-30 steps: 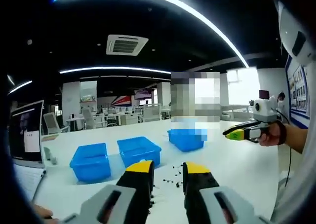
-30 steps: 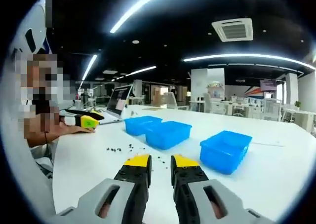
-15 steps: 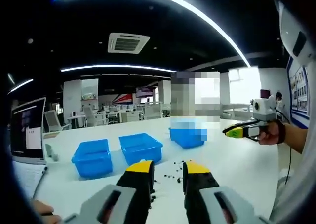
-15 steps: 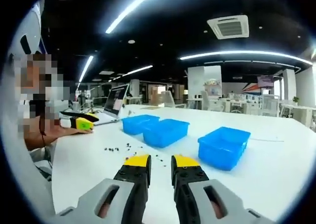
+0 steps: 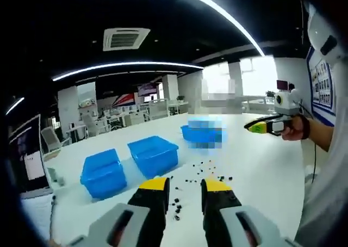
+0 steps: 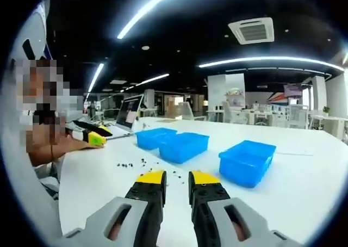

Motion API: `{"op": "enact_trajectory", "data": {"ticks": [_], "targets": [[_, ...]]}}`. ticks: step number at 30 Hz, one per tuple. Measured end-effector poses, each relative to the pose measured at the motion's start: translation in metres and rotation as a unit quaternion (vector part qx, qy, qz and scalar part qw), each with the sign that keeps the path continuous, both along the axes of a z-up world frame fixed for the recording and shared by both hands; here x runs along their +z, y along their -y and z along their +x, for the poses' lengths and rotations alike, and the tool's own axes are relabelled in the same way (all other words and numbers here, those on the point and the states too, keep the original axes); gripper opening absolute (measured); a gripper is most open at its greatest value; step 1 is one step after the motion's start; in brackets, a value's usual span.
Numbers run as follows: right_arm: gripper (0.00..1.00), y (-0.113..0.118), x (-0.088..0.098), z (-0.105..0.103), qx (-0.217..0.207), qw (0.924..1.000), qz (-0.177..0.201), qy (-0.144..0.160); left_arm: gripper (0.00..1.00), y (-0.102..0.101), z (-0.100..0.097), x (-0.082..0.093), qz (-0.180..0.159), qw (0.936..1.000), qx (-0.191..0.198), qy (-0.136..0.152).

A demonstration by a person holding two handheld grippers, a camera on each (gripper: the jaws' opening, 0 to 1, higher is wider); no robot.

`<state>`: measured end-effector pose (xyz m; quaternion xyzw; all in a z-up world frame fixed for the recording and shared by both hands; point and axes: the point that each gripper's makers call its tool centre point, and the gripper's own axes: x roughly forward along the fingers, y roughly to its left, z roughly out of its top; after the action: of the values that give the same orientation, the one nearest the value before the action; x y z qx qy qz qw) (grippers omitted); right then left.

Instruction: Pick up the resistors one by one and place each resistor into its matching bin, sorting the parts by color and model until every resistor is separated into the correct bin for its type

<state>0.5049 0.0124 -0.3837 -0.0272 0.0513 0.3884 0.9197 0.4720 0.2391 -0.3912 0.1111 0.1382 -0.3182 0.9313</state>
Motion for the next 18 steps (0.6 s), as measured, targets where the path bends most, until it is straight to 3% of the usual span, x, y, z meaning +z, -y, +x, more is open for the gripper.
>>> {"op": "enact_trajectory", "data": {"ticks": [3,6,10,11,13,18], "targets": [[0.19,0.002,-0.004,-0.002,0.0,1.0,0.0,-0.003,0.26,-0.008,0.004,-0.01,0.042,0.9983,-0.024,-0.032],[0.19,0.003,-0.008,-0.003,0.0,1.0,0.001,-0.009,0.26,-0.013,0.004,-0.022,0.103,0.9903,-0.065,-0.066],[0.19,0.005,-0.011,-0.005,0.0,0.9999,0.0,-0.011,0.25,-0.011,-0.004,-0.038,0.156,0.9723,-0.127,-0.119],[0.19,0.006,-0.011,-0.005,0.0,0.9999,-0.002,-0.011,0.25,-0.013,-0.01,-0.047,0.18,0.9615,-0.145,-0.149],[0.19,0.009,-0.011,-0.006,-0.003,1.0,-0.003,-0.008,0.25,-0.013,-0.011,-0.056,0.215,0.9485,-0.165,-0.164],[0.19,0.014,-0.014,-0.006,-0.007,0.9999,0.001,-0.01,0.23,-0.002,0.001,-0.066,0.245,0.936,-0.181,-0.176]]}}
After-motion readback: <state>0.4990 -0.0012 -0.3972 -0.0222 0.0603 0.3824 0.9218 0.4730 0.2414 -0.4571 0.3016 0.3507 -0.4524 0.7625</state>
